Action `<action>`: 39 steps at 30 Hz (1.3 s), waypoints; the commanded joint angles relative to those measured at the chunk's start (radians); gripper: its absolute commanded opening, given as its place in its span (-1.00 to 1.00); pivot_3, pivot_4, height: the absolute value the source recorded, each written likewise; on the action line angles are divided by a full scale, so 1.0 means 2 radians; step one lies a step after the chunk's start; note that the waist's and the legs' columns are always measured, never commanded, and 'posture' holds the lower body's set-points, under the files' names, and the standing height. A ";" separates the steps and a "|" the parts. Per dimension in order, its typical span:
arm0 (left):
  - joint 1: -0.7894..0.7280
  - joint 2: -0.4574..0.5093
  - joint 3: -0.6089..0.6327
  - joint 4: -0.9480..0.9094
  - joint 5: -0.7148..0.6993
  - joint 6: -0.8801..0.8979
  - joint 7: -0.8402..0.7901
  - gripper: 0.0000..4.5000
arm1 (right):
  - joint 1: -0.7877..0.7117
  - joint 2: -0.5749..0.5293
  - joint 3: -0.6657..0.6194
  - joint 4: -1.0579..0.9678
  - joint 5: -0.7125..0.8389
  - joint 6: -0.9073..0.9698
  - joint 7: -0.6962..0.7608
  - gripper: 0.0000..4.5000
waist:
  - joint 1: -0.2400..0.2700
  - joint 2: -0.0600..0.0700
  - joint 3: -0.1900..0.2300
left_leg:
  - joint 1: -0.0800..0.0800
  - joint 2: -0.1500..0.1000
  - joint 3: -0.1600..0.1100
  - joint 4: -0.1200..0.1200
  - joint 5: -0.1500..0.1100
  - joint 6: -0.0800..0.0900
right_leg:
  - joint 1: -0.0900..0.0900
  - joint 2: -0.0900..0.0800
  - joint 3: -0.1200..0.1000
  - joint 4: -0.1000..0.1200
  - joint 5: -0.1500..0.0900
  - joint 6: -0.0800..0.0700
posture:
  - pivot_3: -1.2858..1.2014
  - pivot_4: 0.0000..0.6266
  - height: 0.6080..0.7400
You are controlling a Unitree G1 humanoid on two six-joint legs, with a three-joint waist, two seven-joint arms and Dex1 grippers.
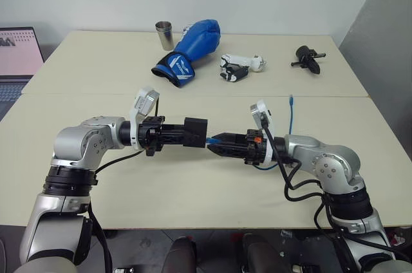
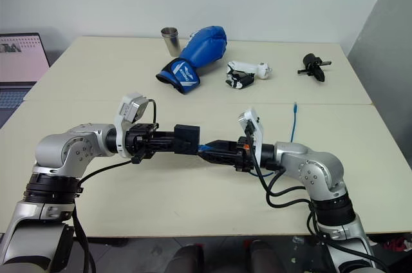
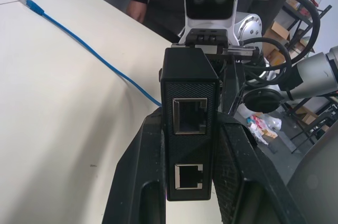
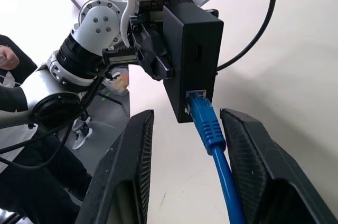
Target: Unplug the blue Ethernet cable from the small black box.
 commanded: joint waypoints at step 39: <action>-0.006 -0.001 0.013 -0.010 -0.009 0.002 0.000 -0.65 | -0.010 0.020 -0.026 0.012 0.031 0.013 0.011 -0.84 | 0.000 0.000 0.000 | 0.000 0.000 0.000 0.000 0.000 0.000 | 0.000 0.000 0.000 0.000 0.000 0.000 | 0.03 -0.52 1.00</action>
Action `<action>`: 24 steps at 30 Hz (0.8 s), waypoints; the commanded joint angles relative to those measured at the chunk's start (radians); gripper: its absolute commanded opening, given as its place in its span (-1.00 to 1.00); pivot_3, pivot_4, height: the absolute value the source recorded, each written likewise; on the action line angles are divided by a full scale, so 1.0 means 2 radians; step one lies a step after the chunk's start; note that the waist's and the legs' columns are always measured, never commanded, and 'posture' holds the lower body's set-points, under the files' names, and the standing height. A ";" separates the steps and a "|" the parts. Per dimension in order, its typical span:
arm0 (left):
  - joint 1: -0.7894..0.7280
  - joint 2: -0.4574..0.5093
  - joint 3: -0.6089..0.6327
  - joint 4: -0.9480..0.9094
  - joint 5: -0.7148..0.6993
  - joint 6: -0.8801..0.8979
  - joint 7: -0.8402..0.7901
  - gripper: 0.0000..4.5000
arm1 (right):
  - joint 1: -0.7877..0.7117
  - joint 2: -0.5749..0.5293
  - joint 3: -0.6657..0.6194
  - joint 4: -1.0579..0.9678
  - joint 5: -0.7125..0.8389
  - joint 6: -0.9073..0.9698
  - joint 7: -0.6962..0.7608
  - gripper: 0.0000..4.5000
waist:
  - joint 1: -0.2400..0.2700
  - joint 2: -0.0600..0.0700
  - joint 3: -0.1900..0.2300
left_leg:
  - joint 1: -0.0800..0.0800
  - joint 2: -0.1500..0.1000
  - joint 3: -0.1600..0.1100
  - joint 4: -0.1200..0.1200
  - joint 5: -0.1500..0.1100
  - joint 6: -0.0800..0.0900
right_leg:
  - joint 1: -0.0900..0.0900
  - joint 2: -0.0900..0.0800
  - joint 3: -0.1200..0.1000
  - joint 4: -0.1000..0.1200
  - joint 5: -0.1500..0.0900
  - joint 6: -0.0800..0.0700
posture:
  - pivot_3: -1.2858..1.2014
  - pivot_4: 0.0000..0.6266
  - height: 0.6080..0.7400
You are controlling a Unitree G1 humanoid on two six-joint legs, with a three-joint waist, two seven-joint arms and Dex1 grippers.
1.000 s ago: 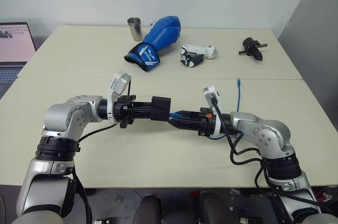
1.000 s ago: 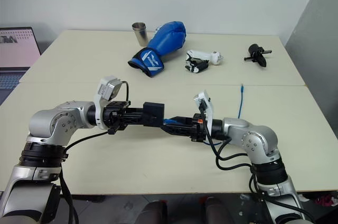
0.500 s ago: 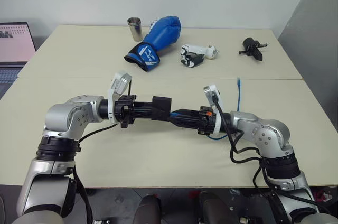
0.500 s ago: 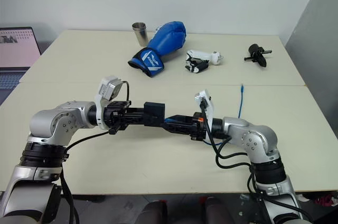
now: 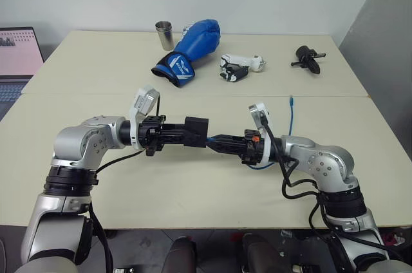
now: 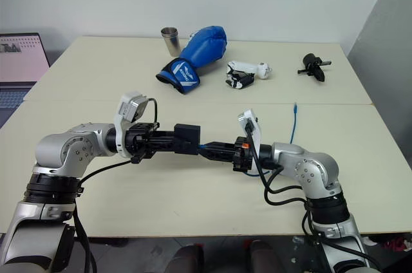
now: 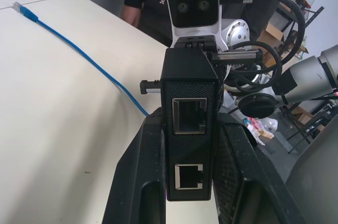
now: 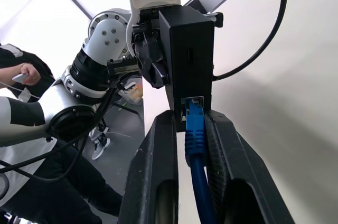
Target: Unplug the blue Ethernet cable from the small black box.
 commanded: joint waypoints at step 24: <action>-0.005 0.000 0.008 -0.009 -0.009 0.006 0.002 -0.65 | 0.002 -0.001 -0.005 -0.040 0.015 0.009 -0.010 0.02 | 0.000 0.000 0.000 | 0.000 0.000 0.000 0.000 0.000 0.000 | 0.000 0.000 0.000 0.000 0.000 0.000 | 0.03 -0.52 1.00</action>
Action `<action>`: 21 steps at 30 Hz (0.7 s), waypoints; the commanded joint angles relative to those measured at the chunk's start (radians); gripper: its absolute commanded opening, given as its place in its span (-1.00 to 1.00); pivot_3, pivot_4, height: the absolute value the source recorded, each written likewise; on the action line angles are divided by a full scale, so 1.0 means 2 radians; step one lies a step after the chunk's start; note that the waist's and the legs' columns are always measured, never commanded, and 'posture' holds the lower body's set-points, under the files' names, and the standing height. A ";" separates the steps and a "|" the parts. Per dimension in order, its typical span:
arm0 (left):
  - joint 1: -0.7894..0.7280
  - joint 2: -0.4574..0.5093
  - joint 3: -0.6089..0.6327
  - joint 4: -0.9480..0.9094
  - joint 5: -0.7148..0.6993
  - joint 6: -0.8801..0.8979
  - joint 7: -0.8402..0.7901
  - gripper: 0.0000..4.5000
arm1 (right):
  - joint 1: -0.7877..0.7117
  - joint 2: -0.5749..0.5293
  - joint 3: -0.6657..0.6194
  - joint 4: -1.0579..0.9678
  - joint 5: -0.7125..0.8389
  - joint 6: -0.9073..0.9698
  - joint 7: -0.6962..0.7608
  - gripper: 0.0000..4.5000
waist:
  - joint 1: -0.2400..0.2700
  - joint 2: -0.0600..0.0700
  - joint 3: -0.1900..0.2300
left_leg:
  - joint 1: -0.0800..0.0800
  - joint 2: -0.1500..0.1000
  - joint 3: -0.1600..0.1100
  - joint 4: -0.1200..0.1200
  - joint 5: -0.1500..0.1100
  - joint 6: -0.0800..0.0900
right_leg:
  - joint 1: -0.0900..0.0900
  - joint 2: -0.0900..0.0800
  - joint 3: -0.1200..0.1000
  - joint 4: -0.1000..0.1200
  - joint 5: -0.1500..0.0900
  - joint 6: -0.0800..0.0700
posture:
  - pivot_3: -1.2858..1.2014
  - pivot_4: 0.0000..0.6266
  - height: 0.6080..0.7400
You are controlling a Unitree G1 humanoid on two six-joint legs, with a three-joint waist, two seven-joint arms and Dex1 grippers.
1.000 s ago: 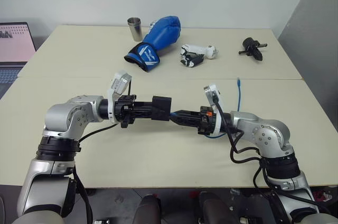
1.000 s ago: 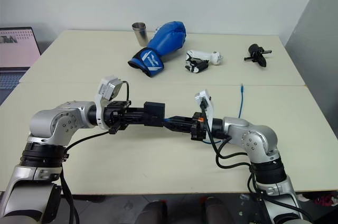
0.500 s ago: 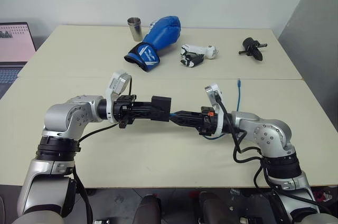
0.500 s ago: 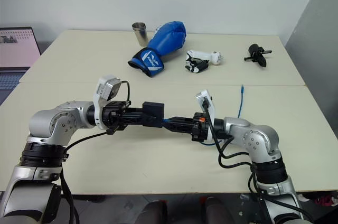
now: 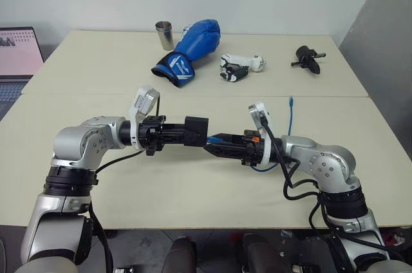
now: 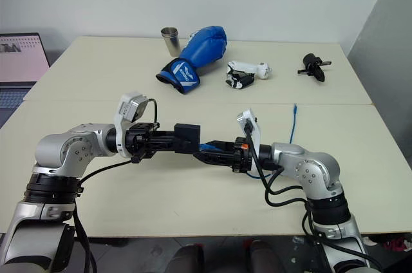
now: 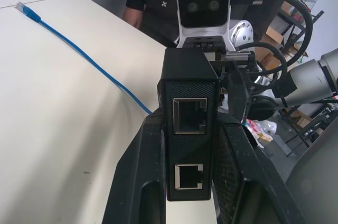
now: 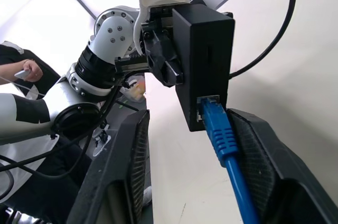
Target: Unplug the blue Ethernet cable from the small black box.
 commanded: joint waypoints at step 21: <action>-0.004 -0.005 0.010 -0.010 -0.005 -0.003 0.005 -0.65 | 0.004 0.014 -0.023 0.001 0.008 -0.009 -0.019 0.02 | 0.000 0.000 0.000 | 0.000 0.000 0.000 0.000 0.000 0.000 | 0.000 0.000 0.000 0.000 0.000 0.000 | 0.03 -0.52 1.00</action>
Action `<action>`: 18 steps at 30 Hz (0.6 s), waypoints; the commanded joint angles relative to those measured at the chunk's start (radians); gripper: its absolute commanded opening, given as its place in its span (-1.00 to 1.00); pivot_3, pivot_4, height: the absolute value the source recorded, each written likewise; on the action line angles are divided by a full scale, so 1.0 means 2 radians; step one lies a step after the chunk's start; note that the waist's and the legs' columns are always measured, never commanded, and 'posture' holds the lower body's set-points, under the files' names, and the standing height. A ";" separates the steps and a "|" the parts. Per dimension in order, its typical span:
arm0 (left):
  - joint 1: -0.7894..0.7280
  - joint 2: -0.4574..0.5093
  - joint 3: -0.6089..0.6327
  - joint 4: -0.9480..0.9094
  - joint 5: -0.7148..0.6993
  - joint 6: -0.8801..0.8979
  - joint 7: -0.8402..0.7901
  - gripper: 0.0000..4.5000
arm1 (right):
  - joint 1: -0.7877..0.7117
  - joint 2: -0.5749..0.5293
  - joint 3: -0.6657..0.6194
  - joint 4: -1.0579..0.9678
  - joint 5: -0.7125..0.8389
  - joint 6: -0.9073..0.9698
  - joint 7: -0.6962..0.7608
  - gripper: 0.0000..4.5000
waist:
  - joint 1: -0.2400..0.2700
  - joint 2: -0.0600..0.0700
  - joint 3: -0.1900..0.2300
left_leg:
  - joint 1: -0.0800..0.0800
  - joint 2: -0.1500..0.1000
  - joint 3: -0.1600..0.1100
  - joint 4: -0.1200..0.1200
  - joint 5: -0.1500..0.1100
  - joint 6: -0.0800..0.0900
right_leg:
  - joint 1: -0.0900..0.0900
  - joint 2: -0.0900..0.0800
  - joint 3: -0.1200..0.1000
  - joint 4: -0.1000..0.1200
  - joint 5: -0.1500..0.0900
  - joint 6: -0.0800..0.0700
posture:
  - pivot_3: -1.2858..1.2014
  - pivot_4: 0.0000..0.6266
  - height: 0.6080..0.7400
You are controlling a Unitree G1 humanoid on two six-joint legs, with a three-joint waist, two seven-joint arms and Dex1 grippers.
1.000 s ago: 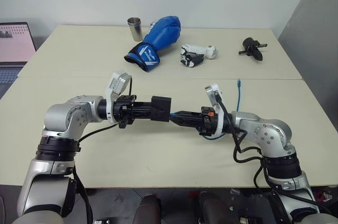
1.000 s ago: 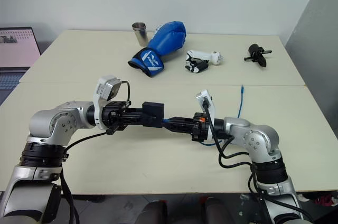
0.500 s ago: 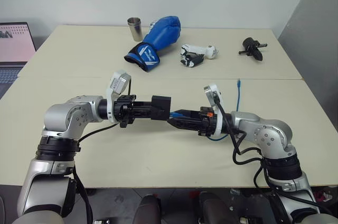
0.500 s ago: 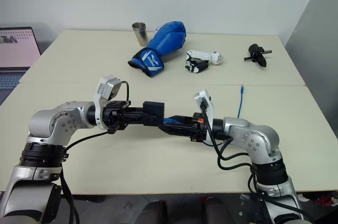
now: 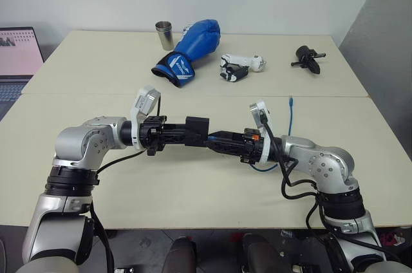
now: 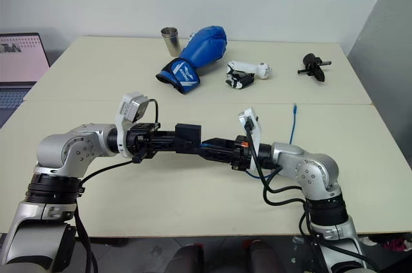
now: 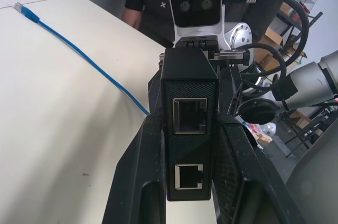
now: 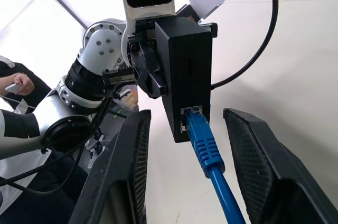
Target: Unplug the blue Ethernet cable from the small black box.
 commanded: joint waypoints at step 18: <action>-0.005 -0.001 0.009 -0.009 -0.006 -0.004 0.003 -0.65 | 0.006 -0.010 -0.005 -0.010 0.008 -0.007 0.010 -0.06 | 0.000 0.000 0.000 | 0.000 0.000 0.000 0.000 0.000 0.000 | 0.000 0.000 0.000 0.000 0.000 0.000 | 0.03 -0.52 1.00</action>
